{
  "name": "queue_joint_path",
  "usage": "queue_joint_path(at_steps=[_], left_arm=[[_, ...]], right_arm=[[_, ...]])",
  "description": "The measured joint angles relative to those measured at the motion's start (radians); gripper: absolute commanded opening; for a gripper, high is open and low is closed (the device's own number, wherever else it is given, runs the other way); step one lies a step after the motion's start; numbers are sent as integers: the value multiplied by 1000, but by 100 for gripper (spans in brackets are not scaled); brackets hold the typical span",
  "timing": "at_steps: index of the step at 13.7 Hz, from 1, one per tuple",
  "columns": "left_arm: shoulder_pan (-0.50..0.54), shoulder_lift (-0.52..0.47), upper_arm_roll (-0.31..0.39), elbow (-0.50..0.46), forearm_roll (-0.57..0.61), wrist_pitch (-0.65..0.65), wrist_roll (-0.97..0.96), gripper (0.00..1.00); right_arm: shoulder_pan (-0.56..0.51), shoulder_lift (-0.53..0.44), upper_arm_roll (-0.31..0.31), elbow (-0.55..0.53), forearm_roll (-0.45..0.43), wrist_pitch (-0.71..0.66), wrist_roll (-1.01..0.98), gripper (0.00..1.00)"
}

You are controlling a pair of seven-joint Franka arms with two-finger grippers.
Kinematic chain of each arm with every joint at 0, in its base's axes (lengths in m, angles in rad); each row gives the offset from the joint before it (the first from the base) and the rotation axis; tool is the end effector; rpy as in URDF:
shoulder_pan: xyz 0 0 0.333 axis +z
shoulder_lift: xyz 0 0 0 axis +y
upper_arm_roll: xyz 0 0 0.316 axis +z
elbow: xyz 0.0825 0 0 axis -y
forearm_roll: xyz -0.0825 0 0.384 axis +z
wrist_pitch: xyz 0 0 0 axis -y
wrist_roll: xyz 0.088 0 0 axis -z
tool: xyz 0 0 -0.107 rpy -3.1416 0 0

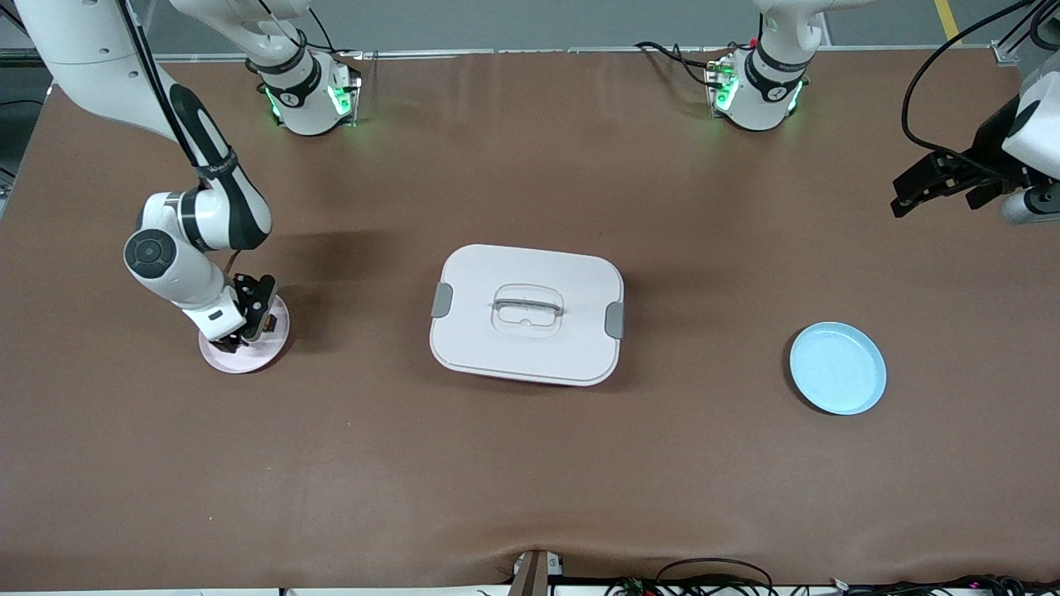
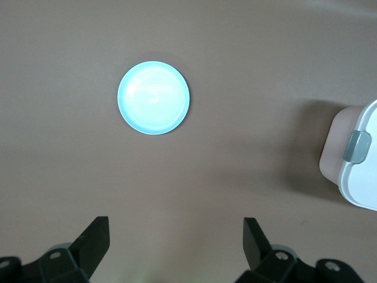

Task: Transfer orange switch to right arm and place
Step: 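Lower the switch onto the white plate with the right gripper, then open the right gripper and draw it back from the plate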

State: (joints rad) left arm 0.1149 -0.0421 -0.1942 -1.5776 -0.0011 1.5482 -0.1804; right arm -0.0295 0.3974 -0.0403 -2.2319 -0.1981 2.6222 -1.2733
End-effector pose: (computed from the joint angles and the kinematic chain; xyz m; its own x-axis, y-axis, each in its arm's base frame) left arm 0.5377 -0.0453 0.6419 0.9948 0.1010 0.0130 0.1010 -0.9949 -0.0048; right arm 0.5443 -0.0340 0.1904 0.1902 0.9753 -0.1121 0.9817 -0.1896 0.0158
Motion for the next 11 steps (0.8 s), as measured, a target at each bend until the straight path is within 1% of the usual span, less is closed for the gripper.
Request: queue_joint_path(at_steps=[2,4,7,11], left_arm=[[0,0,0,0,0,1,0,100],[0,0,0,0,0,1,0,100],[0,0,0,0,0,2,0,100],[2,0,0,0,0,2,0,100]], right_arm=[[-1,-10,0,20,0,-38,12,100],[-1,-22,0,40,2,-71,91,100],[-2,-40,1,55,25,-137,387,100],[-2,-51,5,62,41,-143,837,100]])
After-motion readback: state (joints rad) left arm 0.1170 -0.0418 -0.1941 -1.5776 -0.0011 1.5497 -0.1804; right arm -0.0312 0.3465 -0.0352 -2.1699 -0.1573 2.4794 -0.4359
